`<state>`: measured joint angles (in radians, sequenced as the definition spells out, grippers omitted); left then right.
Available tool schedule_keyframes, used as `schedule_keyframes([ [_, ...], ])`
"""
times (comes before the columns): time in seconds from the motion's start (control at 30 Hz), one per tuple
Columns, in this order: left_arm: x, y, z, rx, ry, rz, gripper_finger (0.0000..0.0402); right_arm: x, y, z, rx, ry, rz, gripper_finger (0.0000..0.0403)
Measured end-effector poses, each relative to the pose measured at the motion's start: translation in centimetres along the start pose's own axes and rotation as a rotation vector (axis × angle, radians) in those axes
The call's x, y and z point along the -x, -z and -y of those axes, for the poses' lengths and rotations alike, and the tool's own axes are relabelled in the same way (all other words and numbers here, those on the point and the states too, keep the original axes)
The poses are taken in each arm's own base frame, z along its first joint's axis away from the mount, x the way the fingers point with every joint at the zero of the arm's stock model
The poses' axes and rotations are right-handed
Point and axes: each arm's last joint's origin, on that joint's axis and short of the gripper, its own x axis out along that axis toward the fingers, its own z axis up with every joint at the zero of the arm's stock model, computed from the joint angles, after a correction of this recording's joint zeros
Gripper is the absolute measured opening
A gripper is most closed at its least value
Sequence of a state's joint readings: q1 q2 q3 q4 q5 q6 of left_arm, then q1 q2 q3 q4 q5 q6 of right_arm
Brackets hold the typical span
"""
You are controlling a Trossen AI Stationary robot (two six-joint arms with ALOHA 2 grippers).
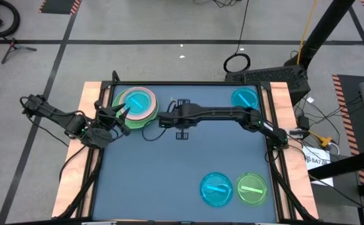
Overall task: Stack plastic plates
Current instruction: Stack the top right blue plate on top of the top left blue plate
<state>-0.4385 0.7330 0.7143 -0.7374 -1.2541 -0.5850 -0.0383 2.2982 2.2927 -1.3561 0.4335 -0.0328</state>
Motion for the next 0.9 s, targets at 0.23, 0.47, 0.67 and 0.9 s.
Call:
schedule_keyframes([
  [0.23,0.1,0.1,0.1,0.022,0.042,-0.023,0.0129,-0.2,2.2,-0.5,0.022,-0.145,0.004,0.0072],
  [0.47,0.3,0.1,0.3,0.045,0.068,-0.026,0.0129,-1.8,8.9,-0.1,-0.116,-0.139,0.121,0.0072],
  [0.67,0.4,0.1,0.3,0.05,0.075,-0.025,0.0129,-3.5,15.7,3.3,-0.419,-0.055,0.12,0.0072],
  [0.9,0.4,0.1,0.3,0.047,0.075,-0.025,0.0129,-5.6,22.0,8.1,-0.951,0.02,0.003,0.0074],
])
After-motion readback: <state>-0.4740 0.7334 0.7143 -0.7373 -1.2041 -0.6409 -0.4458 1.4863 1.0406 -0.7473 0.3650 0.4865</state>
